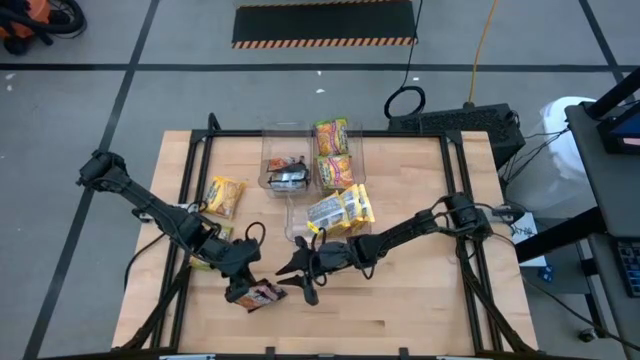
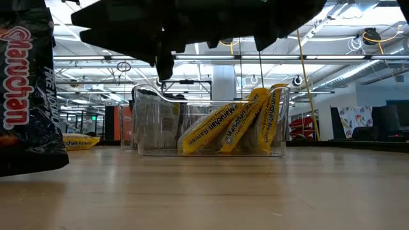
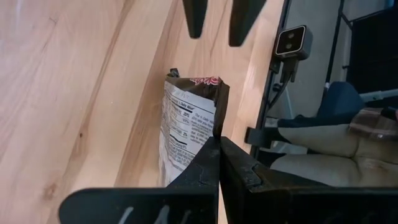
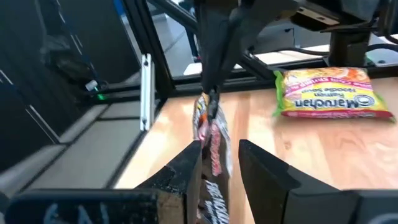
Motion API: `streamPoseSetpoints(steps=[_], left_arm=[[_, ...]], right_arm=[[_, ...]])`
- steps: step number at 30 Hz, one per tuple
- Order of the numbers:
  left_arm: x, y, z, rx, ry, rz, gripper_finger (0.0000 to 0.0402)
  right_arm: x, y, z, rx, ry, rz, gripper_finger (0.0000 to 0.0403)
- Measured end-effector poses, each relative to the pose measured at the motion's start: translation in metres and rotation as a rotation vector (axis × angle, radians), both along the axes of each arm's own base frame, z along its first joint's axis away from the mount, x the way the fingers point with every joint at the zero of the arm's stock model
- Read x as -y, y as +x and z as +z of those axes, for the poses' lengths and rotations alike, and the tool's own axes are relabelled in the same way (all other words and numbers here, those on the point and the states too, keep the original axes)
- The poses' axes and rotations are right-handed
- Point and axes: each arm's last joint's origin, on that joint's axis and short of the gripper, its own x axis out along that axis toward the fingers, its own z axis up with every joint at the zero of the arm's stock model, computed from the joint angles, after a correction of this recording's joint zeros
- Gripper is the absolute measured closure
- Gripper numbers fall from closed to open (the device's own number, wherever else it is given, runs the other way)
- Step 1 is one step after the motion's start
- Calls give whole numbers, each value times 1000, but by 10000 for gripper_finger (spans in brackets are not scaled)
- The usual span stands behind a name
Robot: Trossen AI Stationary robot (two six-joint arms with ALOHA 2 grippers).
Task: Sort Maruchan noodles
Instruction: Put the black noodle pack into the top left transparent bin
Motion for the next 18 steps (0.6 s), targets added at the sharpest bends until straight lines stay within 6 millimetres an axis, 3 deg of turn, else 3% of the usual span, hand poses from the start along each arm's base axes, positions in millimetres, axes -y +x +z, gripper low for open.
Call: streamPoseSetpoints(steps=[6,18], left_arm=[[0,0,0,0,0,-1,402],[-6,7,2,27,-23,24,402]], right_arm=[[-1,4,-6,47,40,-1,302],[4,18,12,44,-43,-2,302]])
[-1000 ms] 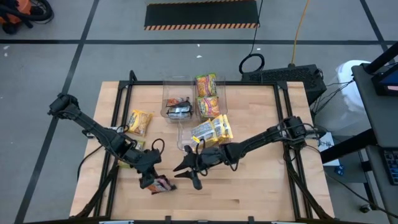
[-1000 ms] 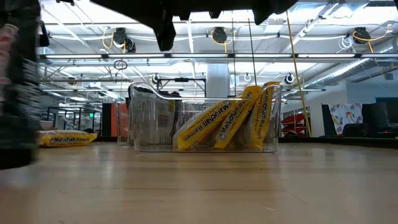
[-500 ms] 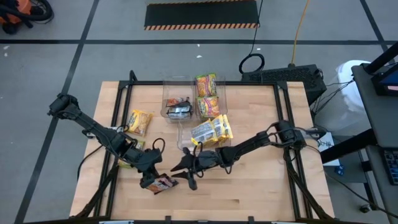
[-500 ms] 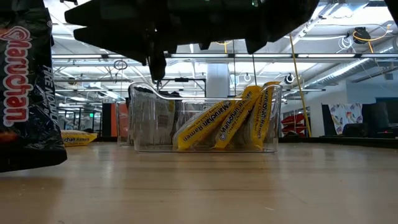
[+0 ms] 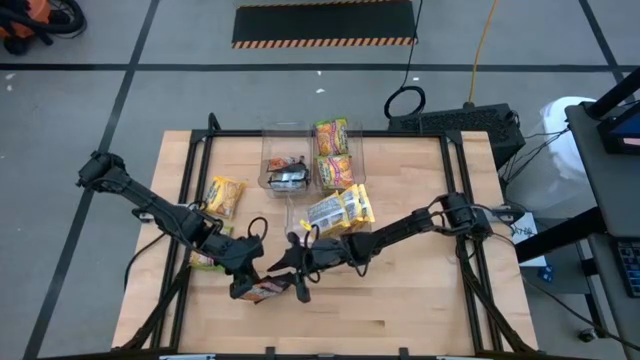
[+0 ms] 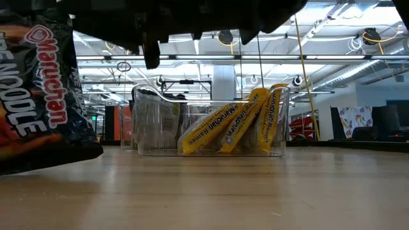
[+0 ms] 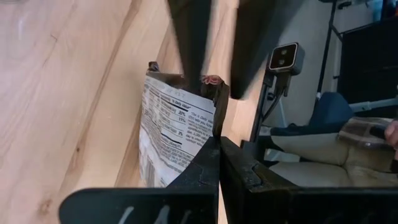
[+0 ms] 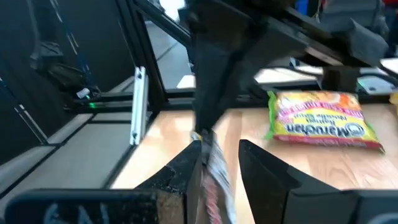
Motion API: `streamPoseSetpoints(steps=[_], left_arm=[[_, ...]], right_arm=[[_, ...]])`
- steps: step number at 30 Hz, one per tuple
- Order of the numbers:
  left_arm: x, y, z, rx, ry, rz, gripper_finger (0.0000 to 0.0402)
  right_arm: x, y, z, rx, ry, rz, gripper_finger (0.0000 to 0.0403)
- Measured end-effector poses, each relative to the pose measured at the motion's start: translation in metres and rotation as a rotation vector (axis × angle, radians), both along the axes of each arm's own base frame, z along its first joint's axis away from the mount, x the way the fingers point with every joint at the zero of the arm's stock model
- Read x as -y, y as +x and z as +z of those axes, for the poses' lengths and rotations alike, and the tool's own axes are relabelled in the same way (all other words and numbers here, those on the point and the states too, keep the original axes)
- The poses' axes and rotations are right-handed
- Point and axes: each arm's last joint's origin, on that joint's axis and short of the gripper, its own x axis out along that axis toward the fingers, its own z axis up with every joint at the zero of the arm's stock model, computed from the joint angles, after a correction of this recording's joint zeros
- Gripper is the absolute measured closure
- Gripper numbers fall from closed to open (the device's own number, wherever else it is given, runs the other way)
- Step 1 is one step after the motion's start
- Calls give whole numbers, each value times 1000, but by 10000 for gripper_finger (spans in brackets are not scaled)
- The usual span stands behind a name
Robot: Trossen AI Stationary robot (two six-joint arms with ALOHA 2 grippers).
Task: Sort Maruchan noodles
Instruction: Put the black noodle pack into the top left transparent bin
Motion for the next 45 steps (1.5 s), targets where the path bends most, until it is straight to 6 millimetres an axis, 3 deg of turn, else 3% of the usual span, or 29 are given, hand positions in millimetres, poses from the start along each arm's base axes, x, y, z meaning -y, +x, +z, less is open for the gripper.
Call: streamPoseSetpoints(steps=[8,15,19,26,29,34,45], left_arm=[[0,0,0,-1,-2,-5,402],[0,0,1,10,-3,-12,402],[1,1,1,12,-11,-18,402],[1,1,1,16,-16,-18,401],[1,2,2,23,-22,-16,401],[2,2,3,29,-27,-14,401],[2,0,6,44,-40,-13,401]], right_arm=[[0,1,-5,-15,-2,4,302],[-5,15,-28,-22,64,43,302],[-9,27,-28,4,61,54,303],[-10,29,-23,61,3,83,306],[-10,29,-22,71,-9,86,325],[-10,29,-21,70,1,86,392],[-11,29,-18,75,13,134,402]])
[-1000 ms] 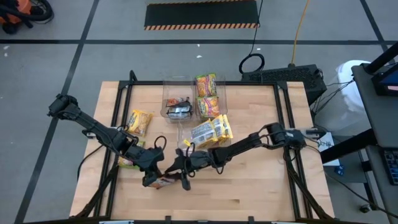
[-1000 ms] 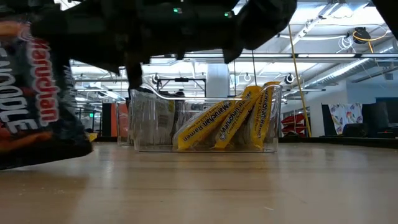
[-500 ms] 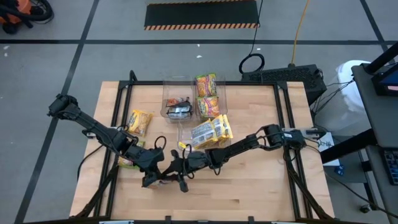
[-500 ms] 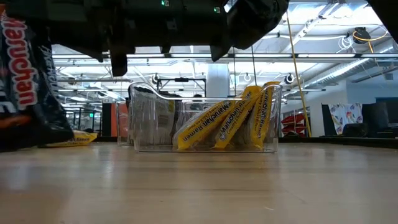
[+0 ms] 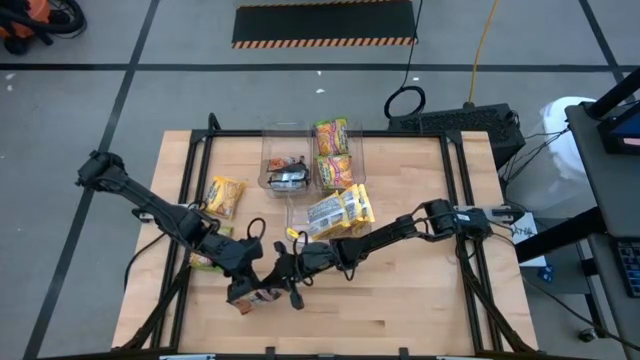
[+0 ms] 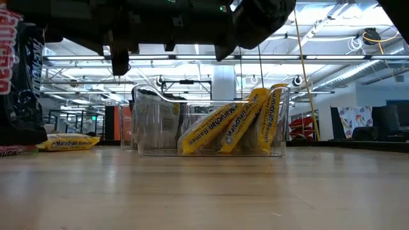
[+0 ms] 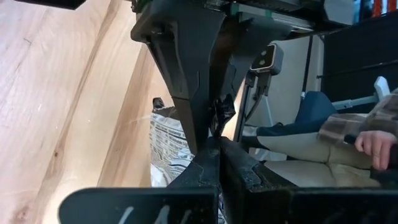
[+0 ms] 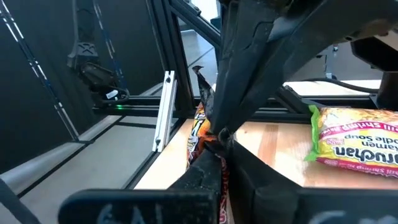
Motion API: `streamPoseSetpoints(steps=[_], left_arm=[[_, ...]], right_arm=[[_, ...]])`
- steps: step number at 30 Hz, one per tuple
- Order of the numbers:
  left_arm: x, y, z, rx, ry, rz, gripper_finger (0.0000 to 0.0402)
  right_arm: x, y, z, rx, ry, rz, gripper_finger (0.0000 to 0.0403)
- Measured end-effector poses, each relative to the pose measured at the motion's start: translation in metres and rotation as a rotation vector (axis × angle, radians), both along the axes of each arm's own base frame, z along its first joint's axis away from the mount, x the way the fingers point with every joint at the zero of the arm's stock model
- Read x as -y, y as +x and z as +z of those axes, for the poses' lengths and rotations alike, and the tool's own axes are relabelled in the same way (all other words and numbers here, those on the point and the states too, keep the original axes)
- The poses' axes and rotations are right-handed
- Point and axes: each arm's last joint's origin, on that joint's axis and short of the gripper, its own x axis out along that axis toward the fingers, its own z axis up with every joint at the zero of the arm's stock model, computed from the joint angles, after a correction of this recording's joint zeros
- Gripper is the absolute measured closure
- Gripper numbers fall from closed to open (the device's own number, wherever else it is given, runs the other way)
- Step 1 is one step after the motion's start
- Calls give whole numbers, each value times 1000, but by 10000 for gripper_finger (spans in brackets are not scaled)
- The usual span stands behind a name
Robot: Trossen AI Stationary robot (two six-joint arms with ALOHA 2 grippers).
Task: Sort Maruchan noodles
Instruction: Put the black noodle pack into the top left transparent bin
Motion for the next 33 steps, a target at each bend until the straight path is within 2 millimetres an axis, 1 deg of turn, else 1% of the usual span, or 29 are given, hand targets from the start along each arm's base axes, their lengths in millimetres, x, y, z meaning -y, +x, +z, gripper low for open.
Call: streamPoseSetpoints(steps=[4,10,14,18,20,23,28,33], left_arm=[[-2,-7,9,34,-12,3,401],[-6,-23,24,111,-4,32,401],[-8,-31,30,130,-14,45,401],[-8,-38,37,156,-27,27,401],[-9,-41,38,159,-28,23,401],[-10,-45,41,180,-33,21,401],[-9,-51,43,185,-32,5,401],[-5,-56,42,174,-20,-32,401]], right_arm=[[0,0,2,9,2,0,402],[1,0,5,23,6,-5,402],[1,0,8,23,5,-4,403],[-1,-3,3,-26,-35,11,403],[0,-5,11,-17,-63,13,403],[2,-8,30,9,-96,10,403],[8,-13,46,12,-156,5,403],[20,-21,81,61,-213,-37,403]])
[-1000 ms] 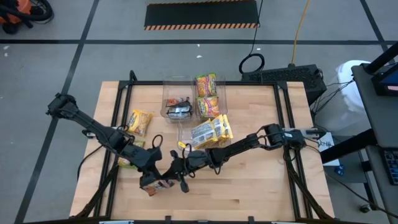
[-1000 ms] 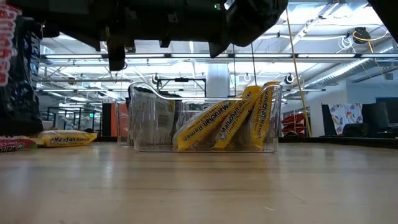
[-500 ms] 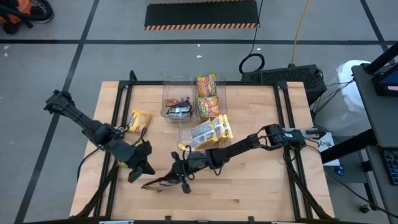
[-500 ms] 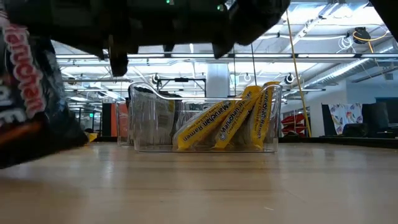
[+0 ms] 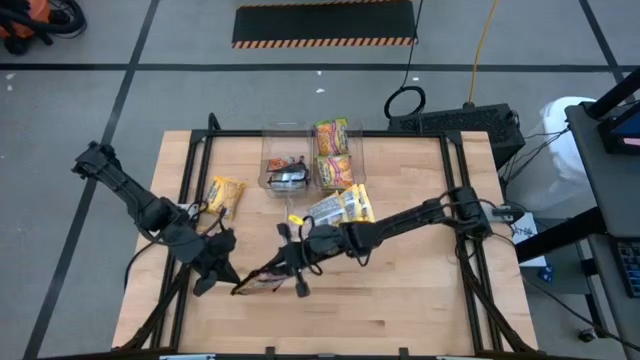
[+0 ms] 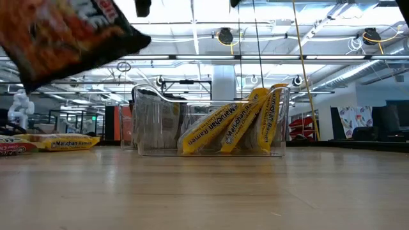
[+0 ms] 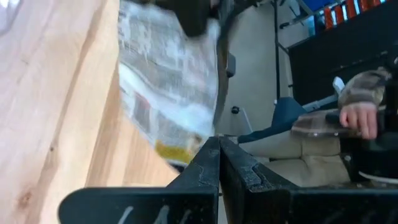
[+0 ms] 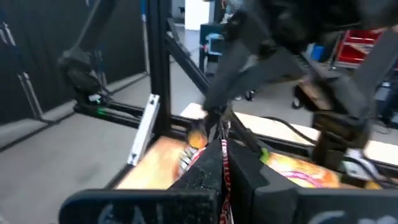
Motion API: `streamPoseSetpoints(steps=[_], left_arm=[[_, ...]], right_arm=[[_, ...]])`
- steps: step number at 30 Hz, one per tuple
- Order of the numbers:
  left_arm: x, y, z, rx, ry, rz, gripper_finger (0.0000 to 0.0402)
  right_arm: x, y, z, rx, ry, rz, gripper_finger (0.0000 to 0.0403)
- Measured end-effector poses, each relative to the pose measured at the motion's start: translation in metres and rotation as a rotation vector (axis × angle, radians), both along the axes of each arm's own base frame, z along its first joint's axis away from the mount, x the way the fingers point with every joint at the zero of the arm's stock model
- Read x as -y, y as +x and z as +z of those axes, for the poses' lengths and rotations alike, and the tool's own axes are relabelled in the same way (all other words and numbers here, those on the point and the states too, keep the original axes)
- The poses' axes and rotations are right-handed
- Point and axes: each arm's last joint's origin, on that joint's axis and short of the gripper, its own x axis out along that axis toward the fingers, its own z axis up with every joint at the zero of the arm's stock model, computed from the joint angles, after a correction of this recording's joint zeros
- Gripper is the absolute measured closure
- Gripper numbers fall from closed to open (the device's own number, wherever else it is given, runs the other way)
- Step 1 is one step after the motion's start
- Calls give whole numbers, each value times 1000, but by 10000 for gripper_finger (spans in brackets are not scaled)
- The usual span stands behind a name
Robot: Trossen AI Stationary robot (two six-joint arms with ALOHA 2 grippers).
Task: Sort Maruchan noodles
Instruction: Put the black noodle pack into the top left transparent bin
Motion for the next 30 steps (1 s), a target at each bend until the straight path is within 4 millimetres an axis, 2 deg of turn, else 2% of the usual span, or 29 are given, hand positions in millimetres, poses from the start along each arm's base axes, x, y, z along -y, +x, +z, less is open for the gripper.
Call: streamPoseSetpoints(steps=[5,9,18,30], left_arm=[[6,-5,-1,-8,2,-36,401],[10,-9,-2,-34,-7,-48,401],[18,-17,-2,-60,-34,-77,401],[24,-27,-4,-62,6,-63,401]], right_arm=[[16,-7,18,-11,-67,-44,403],[35,-15,40,6,-109,-101,403],[78,-24,63,8,-164,-180,403],[138,-26,65,6,-172,-284,403]])
